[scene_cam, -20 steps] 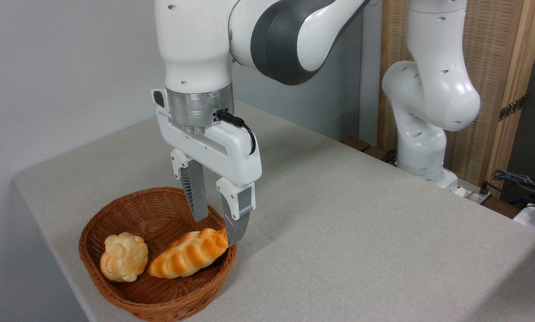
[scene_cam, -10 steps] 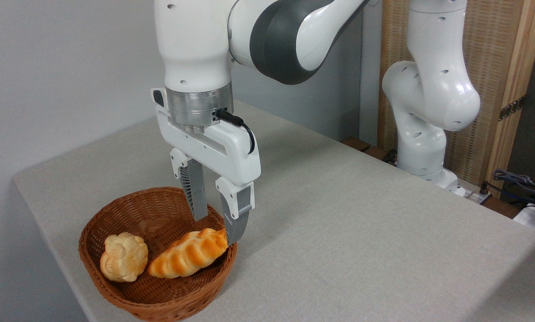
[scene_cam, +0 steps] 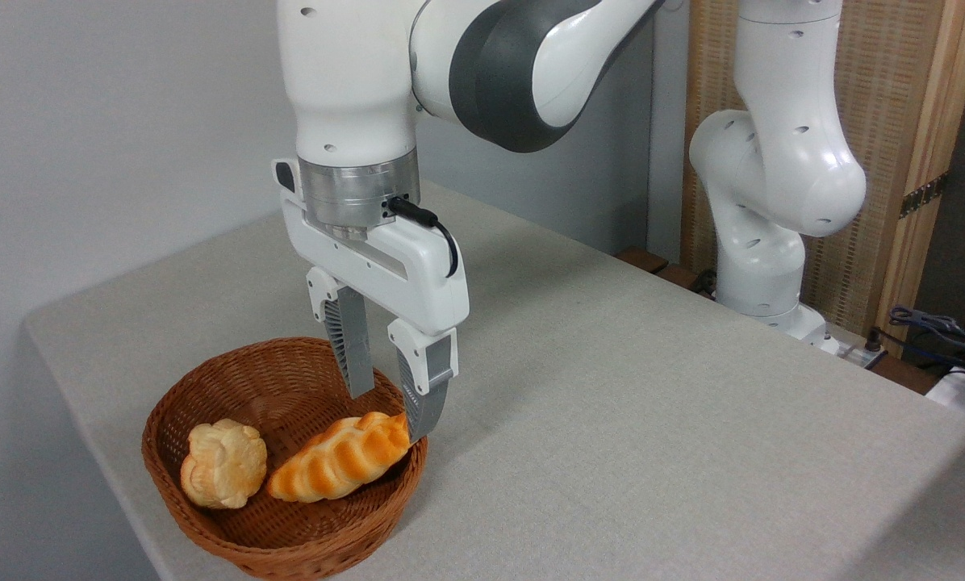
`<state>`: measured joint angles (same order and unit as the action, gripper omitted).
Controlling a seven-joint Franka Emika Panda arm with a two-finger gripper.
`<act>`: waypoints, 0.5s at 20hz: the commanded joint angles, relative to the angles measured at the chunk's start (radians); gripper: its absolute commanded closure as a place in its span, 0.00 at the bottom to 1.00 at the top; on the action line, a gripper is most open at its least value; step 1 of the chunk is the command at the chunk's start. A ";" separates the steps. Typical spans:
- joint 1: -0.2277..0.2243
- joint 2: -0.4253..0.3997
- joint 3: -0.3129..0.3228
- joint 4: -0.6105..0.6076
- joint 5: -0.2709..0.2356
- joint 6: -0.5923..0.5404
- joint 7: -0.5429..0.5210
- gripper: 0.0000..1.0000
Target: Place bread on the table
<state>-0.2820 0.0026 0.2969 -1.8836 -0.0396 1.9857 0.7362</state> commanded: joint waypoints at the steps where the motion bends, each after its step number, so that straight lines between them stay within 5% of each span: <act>1: -0.011 -0.004 0.004 -0.002 -0.005 -0.018 0.006 0.00; 10: -0.032 0.005 -0.010 -0.035 -0.005 0.028 0.026 0.00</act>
<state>-0.2952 0.0145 0.2845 -1.8959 -0.0396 1.9875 0.7412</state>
